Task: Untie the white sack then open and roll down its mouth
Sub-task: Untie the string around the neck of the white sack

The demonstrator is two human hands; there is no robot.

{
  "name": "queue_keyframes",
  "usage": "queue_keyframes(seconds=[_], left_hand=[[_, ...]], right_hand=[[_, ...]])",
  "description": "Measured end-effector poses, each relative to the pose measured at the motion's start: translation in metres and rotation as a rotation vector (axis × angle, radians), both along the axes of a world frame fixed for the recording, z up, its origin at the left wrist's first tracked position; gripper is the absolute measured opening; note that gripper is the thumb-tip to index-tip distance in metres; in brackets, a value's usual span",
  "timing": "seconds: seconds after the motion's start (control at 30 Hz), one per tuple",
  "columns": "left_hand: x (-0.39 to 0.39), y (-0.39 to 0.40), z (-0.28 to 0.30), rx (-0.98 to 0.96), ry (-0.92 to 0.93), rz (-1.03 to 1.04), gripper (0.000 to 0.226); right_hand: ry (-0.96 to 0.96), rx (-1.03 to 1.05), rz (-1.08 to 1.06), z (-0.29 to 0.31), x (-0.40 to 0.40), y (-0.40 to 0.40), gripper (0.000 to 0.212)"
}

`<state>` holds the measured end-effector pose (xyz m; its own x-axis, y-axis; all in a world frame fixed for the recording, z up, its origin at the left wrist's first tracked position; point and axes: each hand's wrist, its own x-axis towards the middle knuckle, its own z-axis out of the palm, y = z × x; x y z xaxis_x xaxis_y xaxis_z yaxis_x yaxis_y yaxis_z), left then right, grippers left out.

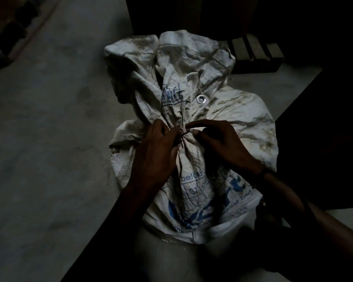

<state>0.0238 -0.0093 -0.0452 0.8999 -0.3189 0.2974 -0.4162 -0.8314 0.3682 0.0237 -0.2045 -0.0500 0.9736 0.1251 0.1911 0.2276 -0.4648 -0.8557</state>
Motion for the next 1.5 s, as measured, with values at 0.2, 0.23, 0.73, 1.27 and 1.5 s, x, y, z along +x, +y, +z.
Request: queue_keyframes(seconds=[0.2,0.23,0.73,1.27,1.5], left_hand=[[0.006,-0.001,0.003,-0.495,0.272,0.065,0.030],[0.006,-0.001,0.003,-0.581,0.336,0.085,0.031],[0.004,0.001,-0.003,-0.927,0.503,0.175,0.030],[0.000,-0.012,-0.013,-0.980,0.515,0.359,0.020],[-0.005,-0.021,-0.013,-1.020,0.487,0.391,0.012]], right_hand=[[-0.002,0.003,0.024,0.001,0.000,-0.002,0.018],[-0.003,-0.002,0.029,0.001,0.000,-0.002,0.018],[0.013,0.029,0.022,0.004,-0.001,-0.011,0.016],[0.055,0.045,0.008,-0.001,-0.003,-0.011,0.009],[0.050,0.057,-0.018,-0.003,-0.006,-0.008,0.015]])
